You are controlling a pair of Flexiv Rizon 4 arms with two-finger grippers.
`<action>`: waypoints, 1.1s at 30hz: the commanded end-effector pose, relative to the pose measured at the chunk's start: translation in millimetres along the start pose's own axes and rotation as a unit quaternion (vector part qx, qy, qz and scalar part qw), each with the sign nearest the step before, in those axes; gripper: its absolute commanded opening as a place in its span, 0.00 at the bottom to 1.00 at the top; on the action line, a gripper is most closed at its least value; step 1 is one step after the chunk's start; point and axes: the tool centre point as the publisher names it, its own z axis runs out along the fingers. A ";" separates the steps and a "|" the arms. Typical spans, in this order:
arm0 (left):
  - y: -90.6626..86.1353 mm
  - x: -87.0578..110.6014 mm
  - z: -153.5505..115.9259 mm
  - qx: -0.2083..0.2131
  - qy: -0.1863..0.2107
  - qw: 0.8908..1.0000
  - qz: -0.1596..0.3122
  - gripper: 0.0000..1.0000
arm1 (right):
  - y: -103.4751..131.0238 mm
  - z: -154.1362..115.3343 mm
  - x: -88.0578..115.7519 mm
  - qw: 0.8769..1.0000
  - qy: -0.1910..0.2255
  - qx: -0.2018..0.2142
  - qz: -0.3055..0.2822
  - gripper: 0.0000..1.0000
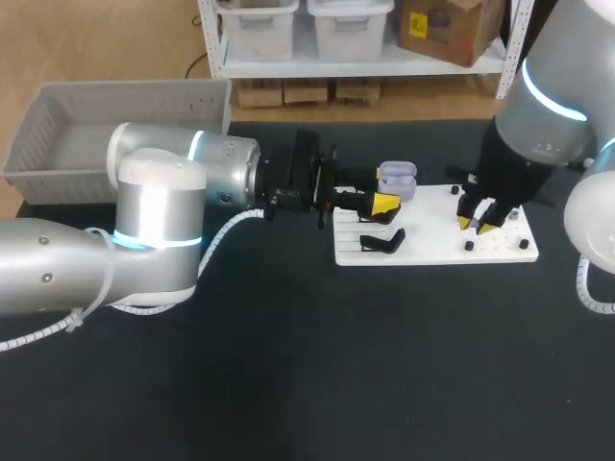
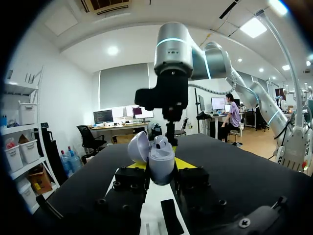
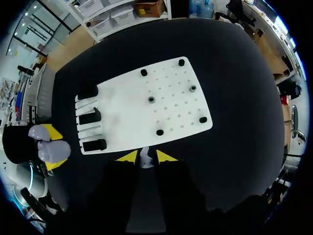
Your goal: Pick up each earbud case from the left stands, insert the matching earbuds, close the lid, and place the case in the box.
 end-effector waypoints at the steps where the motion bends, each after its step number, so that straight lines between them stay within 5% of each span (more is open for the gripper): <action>1: -1.5 0.5 0.2 -0.003 -0.001 1.000 0.002 0.00 | 6.9 -55.9 12.1 1.000 0.002 0.001 -0.004 0.00; 16: -1.5 0.5 0.2 -0.003 -0.001 1.000 0.002 0.00 | 71.0 -143.7 23.2 0.996 0.027 -0.036 -0.080 0.00; 33: -1.5 0.5 0.2 -0.003 -0.001 1.000 0.002 0.00 | 122.1 -113.7 22.4 0.975 0.078 -0.017 -0.209 0.00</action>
